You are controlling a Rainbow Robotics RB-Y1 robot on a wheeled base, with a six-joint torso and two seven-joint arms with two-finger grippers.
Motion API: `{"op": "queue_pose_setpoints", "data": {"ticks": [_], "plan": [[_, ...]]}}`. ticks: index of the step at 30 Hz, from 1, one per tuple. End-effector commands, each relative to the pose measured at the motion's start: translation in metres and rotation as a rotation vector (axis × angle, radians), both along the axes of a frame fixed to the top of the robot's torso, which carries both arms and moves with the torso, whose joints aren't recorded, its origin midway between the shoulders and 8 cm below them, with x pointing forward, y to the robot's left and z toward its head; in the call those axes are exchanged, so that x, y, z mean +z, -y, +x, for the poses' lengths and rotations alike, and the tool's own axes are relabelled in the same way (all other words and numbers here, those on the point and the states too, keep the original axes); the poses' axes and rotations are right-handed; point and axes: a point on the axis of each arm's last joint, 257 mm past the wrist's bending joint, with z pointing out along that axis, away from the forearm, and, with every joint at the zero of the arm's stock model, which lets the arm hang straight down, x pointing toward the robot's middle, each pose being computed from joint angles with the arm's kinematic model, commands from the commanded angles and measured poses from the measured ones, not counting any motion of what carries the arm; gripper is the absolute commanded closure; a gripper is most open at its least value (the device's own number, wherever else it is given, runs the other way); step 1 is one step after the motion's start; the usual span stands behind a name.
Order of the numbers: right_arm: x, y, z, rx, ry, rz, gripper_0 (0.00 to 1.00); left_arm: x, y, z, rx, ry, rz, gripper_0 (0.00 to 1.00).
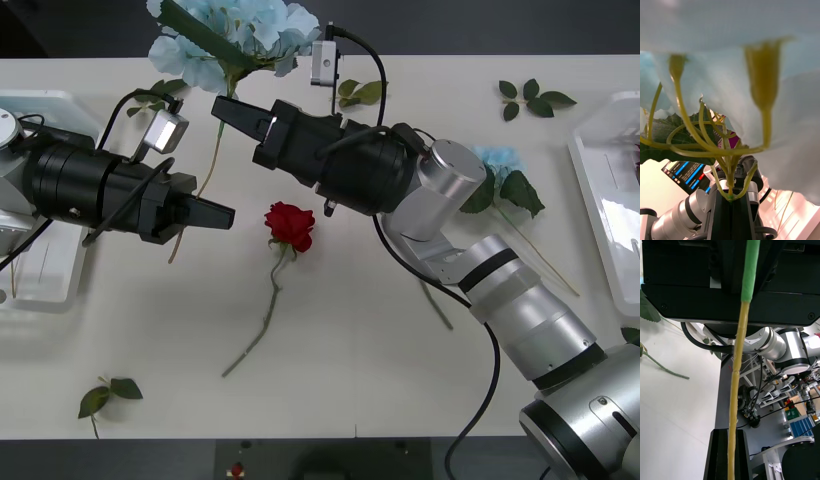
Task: Put the red flowers into the right box and the blue flowers into the left box
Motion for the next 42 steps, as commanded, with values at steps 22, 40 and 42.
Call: {"op": "queue_pose_setpoints", "data": {"ticks": [22,40,42], "plan": [[0.022,-0.004,-0.011,0.005,0.08,0.02,0.0,0.054,-0.065,0.048,0.172,0.195,0.082,1.0],[-0.079,0.13,0.033,-0.021,-0.003,-0.574,0.0,0.082,-0.293,0.103,0.715,0.182,0.505,1.0],[-0.087,0.153,0.035,-0.019,-0.064,-0.648,0.0,0.079,-0.31,0.105,0.763,0.16,0.555,1.0]]}}
